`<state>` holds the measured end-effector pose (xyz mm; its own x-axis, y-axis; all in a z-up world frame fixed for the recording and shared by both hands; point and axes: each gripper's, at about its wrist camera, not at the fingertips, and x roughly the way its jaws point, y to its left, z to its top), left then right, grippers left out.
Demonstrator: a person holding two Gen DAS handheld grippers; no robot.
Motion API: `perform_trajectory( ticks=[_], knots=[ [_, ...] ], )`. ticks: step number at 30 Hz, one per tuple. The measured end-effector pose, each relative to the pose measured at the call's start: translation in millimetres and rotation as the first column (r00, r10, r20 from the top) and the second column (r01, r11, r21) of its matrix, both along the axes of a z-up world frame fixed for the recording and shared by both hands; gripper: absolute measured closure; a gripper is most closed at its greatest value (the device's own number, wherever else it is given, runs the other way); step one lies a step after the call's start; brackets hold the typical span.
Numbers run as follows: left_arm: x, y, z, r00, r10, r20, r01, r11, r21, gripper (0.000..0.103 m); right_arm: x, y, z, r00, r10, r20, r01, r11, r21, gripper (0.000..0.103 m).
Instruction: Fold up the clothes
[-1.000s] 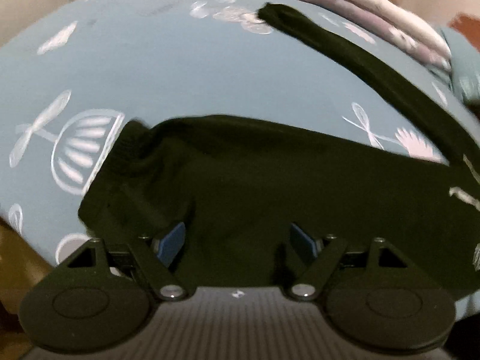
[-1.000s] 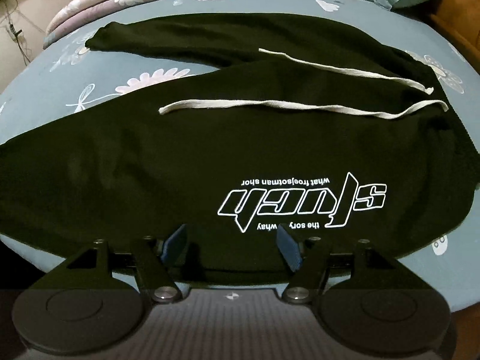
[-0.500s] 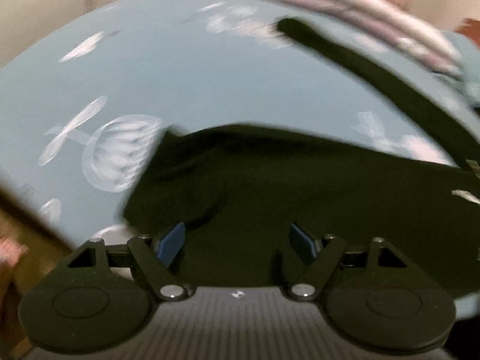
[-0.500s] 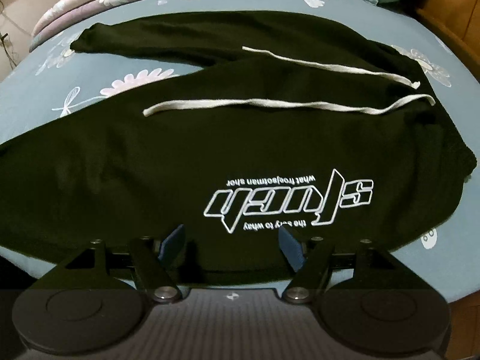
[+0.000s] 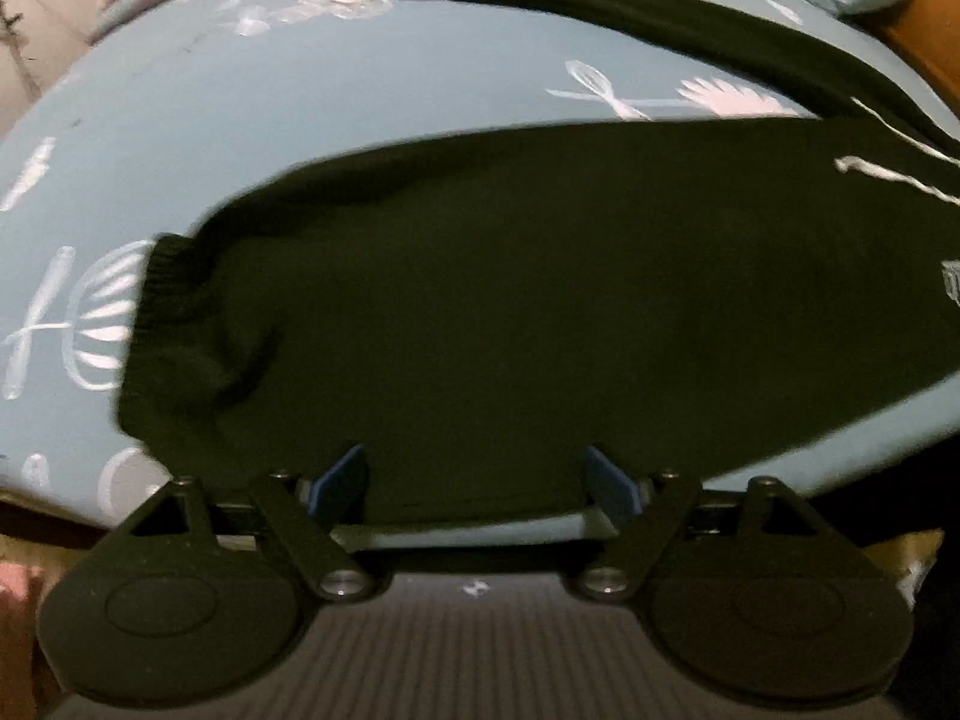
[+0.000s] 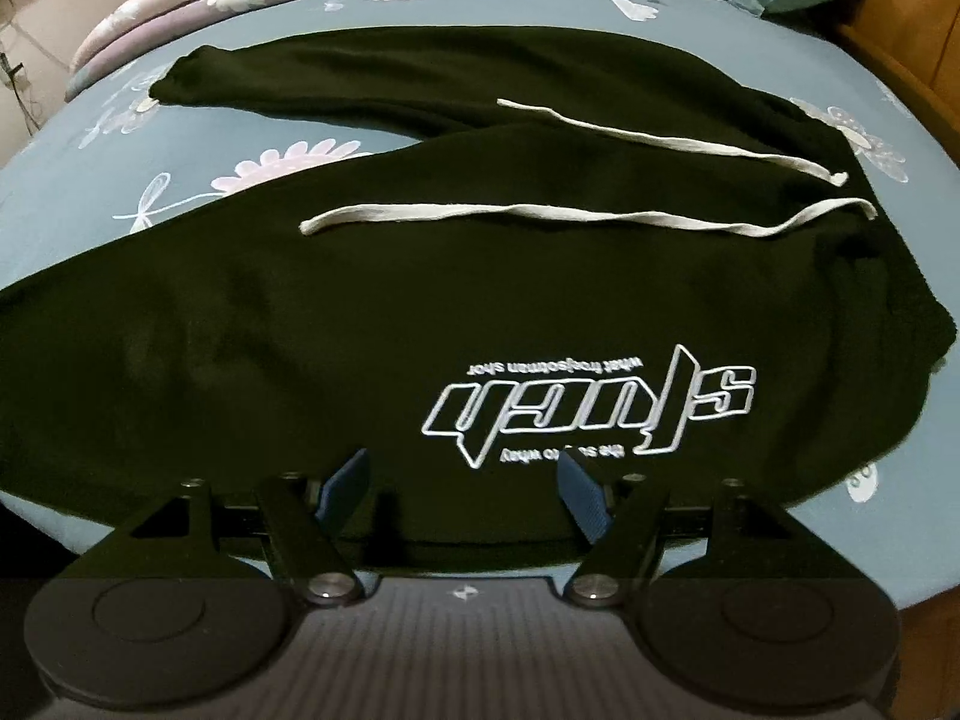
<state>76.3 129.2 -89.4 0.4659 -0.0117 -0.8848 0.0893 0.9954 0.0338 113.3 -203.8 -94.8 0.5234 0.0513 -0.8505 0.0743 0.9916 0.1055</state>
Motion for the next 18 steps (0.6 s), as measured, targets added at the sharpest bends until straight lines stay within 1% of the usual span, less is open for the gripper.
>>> perform_trajectory(
  ticks=[1, 3, 6, 9, 11, 13, 15, 18],
  knots=[
    [1, -2, 3, 1.000, -0.006, 0.013, 0.006, 1.000, -0.008, 0.022, 1, 3, 1, 1.000, 0.012, 0.002, -0.012, 1.000, 0.005, 0.029],
    [8, -14, 7, 0.998, -0.046, 0.032, 0.047, 0.998, -0.044, 0.022, 3, 14, 2, 0.999, 0.053, 0.012, -0.053, 0.999, 0.005, 0.029],
    [20, -42, 2, 0.990, -0.135, 0.041, 0.138, 0.987, -0.079, 0.022, 7, 35, 0, 0.991, 0.131, 0.019, -0.131, 0.991, -0.026, 0.029],
    [29, -72, -6, 0.976, -0.215, 0.034, 0.217, 0.973, -0.082, 0.022, 13, 58, -8, 0.981, 0.196, 0.001, -0.195, 0.975, -0.102, 0.029],
    [29, -85, -12, 0.968, -0.249, 0.004, 0.249, 0.966, -0.065, 0.022, 13, 69, -16, 0.973, 0.230, -0.023, -0.231, 0.964, -0.134, 0.029],
    [22, -90, -18, 0.963, -0.269, -0.030, 0.267, 0.962, -0.049, 0.021, 8, 72, -17, 0.968, 0.251, -0.025, -0.251, 0.955, -0.156, 0.023],
    [9, -88, -20, 0.956, -0.291, -0.039, 0.290, 0.956, -0.040, 0.020, 4, 68, -15, 0.966, 0.258, -0.028, -0.260, 0.955, -0.146, 0.023],
    [11, -97, -20, 0.951, -0.308, -0.035, 0.306, 0.951, -0.052, 0.020, 2, 64, -7, 0.967, 0.256, -0.015, -0.256, 0.960, -0.117, 0.023]
  ],
)
